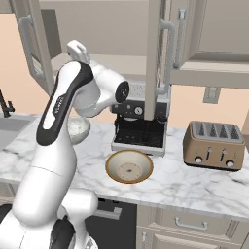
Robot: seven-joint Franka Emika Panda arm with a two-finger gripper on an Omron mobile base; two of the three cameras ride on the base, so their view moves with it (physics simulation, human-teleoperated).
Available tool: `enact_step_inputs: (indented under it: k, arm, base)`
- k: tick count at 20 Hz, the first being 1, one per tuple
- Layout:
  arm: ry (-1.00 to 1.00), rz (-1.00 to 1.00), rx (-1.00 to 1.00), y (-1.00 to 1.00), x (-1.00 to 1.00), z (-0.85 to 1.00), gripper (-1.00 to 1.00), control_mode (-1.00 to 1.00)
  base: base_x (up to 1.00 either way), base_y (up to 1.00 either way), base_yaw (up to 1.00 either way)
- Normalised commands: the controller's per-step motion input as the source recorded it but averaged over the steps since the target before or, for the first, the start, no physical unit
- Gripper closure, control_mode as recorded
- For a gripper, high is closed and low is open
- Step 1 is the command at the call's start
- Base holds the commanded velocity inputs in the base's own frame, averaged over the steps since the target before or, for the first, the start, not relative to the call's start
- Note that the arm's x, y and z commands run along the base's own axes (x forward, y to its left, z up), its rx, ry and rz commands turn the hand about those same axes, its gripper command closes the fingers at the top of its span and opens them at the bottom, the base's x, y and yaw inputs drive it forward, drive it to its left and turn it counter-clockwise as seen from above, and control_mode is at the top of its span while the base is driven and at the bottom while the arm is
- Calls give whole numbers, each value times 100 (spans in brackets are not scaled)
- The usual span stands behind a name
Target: Open the cabinet. Pick the bowls from the counter and place them in the cabinet. Then close the cabinet.
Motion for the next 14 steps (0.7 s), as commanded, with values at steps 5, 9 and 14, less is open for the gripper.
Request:
enact_step_inputs:
  k: [5,9,14]
  arm:
    - [7,4,3,34,21,0,-100,-100]
    - [5,2,4,18,28,0,-100,-100]
    - [7,7,10,7,14,-2,-100,-100]
  base:
    - [0,0,0]
    - [0,0,0]
    - [0,0,0]
